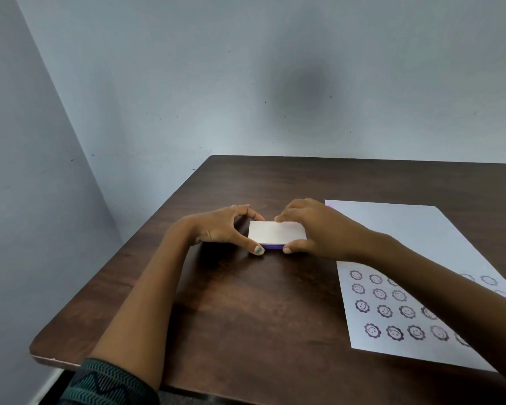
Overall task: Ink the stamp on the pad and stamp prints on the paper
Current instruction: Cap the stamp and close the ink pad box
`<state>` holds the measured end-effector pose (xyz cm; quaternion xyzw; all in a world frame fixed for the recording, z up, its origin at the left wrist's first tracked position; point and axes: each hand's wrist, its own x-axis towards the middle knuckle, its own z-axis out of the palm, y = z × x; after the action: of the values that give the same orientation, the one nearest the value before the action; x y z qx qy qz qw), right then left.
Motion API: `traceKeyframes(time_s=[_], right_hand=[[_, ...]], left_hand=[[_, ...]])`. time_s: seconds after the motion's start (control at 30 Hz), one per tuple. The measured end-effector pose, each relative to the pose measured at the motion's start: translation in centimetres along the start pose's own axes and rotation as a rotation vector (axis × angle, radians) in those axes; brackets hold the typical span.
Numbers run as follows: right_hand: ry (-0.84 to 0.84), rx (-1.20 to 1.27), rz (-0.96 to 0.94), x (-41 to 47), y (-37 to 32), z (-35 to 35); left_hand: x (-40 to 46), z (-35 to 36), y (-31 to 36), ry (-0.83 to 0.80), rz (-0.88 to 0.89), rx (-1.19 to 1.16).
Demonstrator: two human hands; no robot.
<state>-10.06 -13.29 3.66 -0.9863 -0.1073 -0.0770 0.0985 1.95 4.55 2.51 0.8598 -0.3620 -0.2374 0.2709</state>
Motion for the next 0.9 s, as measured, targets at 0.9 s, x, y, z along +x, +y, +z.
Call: traceKeyframes(time_s=[0.9], right_hand=[[-0.130, -0.089, 0.079, 1.5, 0.8, 0.9]], left_hand=[[0.1, 0.2, 0.2, 0.025, 0.055, 0.004]])
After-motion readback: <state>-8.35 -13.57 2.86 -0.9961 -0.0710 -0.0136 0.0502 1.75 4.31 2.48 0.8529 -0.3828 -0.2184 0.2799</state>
